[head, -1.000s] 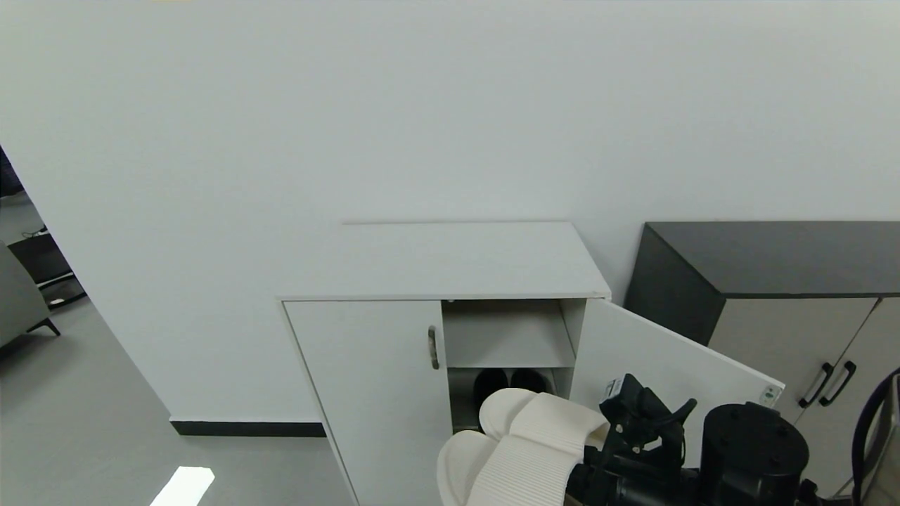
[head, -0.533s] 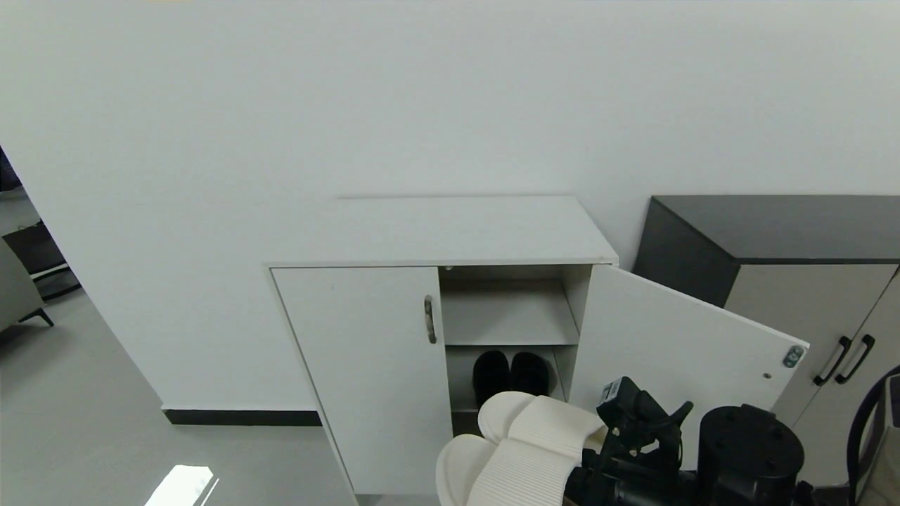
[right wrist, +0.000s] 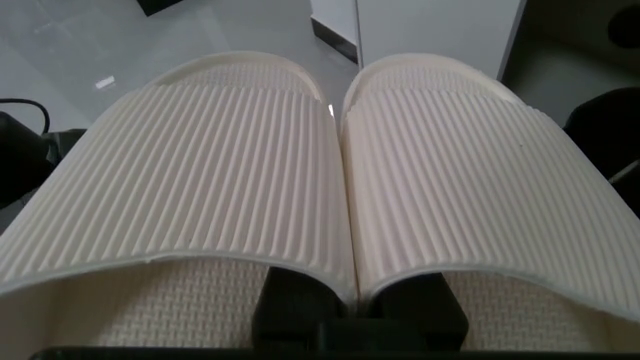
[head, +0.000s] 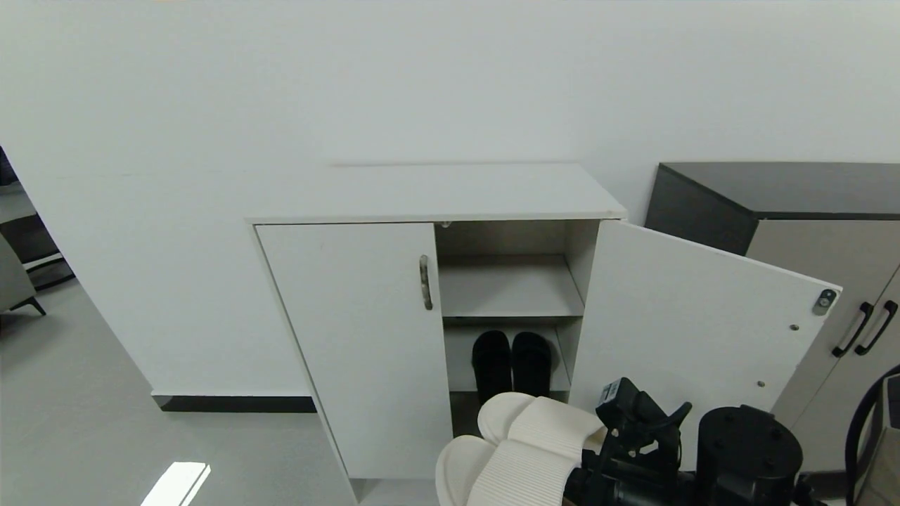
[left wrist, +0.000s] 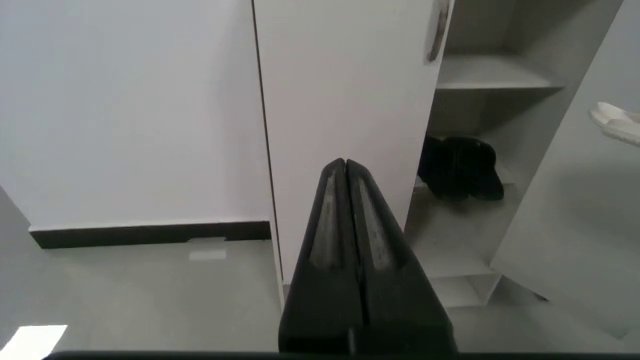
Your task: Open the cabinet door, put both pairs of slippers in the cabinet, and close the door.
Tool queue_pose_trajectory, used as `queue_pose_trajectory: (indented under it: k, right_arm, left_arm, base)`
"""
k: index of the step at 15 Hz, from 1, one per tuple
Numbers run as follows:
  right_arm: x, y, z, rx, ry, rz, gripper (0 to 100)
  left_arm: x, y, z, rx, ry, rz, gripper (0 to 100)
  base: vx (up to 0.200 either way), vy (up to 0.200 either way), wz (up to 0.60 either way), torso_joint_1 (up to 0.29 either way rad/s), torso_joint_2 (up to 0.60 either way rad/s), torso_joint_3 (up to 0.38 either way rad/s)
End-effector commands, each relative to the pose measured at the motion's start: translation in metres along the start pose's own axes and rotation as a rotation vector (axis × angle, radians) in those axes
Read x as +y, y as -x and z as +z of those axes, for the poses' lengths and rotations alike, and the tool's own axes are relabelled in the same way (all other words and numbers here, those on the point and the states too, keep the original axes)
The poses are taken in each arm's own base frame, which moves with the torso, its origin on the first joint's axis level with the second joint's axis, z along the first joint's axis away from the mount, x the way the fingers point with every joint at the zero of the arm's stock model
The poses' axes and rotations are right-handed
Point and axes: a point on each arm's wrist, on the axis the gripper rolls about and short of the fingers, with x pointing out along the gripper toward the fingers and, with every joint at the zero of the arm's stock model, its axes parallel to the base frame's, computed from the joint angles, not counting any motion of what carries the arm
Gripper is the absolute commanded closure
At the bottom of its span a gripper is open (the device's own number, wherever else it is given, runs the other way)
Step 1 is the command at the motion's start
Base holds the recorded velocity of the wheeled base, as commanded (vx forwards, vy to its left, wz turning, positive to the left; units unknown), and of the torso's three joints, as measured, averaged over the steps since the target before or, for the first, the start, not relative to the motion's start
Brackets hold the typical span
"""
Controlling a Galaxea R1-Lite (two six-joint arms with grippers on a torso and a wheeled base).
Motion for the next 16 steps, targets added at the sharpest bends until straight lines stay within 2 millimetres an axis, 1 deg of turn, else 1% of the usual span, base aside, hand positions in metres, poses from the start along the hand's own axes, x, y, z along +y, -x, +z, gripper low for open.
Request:
queue_pose_trajectory:
  k: [1, 7, 10, 11, 12, 14, 15, 16]
  right_arm:
    - [0.000, 0.000, -0.001, 0.003, 0.001, 0.002, 100]
    - [0.003, 0.001, -0.004, 0.021, 0.016, 0.006, 100]
    - [0.004, -0.001, -0.005, 0.018, 0.047, -0.001, 100]
    - [0.005, -0.004, 0.003, -0.022, 0.050, -0.013, 100]
    - [0.005, -0.012, 0.014, -0.072, 0.056, -0.090, 100]
    - [0.010, -0.032, 0.036, -0.037, 0.015, -0.288, 100]
    - [0.015, -0.036, 0.047, -0.017, -0.024, -0.327, 100]
    - [0.015, -0.040, 0.058, 0.007, -0.036, -0.403, 100]
  left_arm:
    - [0.000, 0.000, 0.000, 0.000, 0.000, 0.000, 100]
    - [0.000, 0.000, 0.000, 0.000, 0.002, 0.000, 100]
    - [0.000, 0.000, 0.000, 0.000, 0.002, 0.000, 100]
    - [0.000, 0.000, 0.000, 0.000, 0.003, 0.000, 100]
    - [0.000, 0.000, 0.000, 0.000, 0.003, 0.000, 100]
    - [0.000, 0.000, 0.000, 0.000, 0.003, 0.000, 100]
    - [0.000, 0.000, 0.000, 0.000, 0.003, 0.000, 100]
    - [0.000, 0.000, 0.000, 0.000, 0.005, 0.000, 100]
  base:
    - [0.000, 0.000, 0.00, -0.193, 0.48, 0.281]
    - [0.000, 0.000, 0.00, -0.173, 0.47, 0.287]
    - [0.000, 0.000, 0.00, -0.056, 0.17, 0.118]
    - [0.000, 0.000, 0.00, -0.022, 0.05, 0.041]
    - [0.000, 0.000, 0.00, 0.000, 0.00, 0.000]
    - [0.000, 0.000, 0.00, 0.000, 0.00, 0.000]
    - [0.000, 0.000, 0.00, 0.000, 0.00, 0.000]
    - [0.000, 0.000, 0.00, 0.000, 0.00, 0.000]
